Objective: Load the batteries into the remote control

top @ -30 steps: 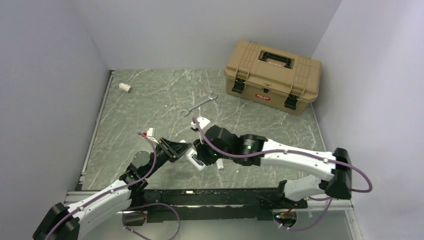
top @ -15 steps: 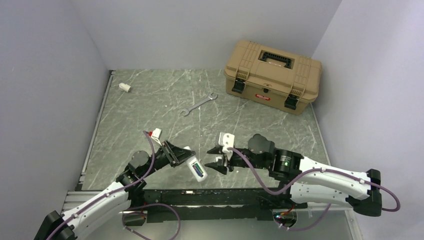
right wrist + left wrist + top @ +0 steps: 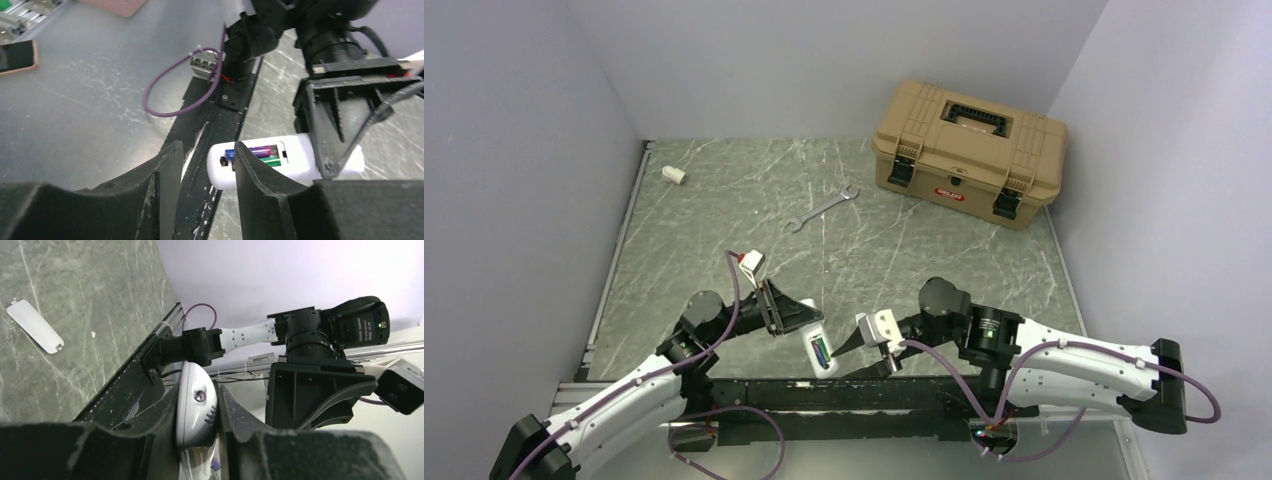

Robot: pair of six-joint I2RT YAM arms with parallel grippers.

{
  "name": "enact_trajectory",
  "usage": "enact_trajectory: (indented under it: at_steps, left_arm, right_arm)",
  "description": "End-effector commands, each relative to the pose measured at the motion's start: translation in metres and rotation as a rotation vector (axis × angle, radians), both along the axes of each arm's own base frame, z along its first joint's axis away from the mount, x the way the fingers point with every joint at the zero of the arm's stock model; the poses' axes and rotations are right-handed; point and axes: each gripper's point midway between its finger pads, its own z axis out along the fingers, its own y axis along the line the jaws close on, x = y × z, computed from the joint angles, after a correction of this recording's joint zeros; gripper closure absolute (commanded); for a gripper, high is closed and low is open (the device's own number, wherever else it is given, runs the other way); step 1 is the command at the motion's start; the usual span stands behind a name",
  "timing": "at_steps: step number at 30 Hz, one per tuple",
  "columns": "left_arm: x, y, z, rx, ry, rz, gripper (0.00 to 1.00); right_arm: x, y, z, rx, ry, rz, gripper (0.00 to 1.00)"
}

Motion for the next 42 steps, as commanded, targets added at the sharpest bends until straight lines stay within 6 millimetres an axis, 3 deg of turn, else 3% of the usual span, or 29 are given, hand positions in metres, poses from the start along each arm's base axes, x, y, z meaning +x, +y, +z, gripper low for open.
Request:
enact_trajectory:
  at_steps: [1, 23, 42]
  left_arm:
    - [-0.01, -0.004, 0.028, -0.05, -0.092, -0.065, 1.0]
    - [-0.013, -0.005, 0.03, -0.075, -0.12, -0.089, 1.0]
    - [-0.015, -0.006, 0.032, -0.104, -0.122, -0.105, 1.0]
  right_arm:
    - [-0.018, 0.005, 0.018, 0.085, -0.061, 0.152, 0.57]
    - [-0.008, 0.032, -0.002, 0.036, -0.068, 0.208, 0.6]
    - [0.008, 0.034, -0.006, 0.039, -0.052, 0.171, 0.61]
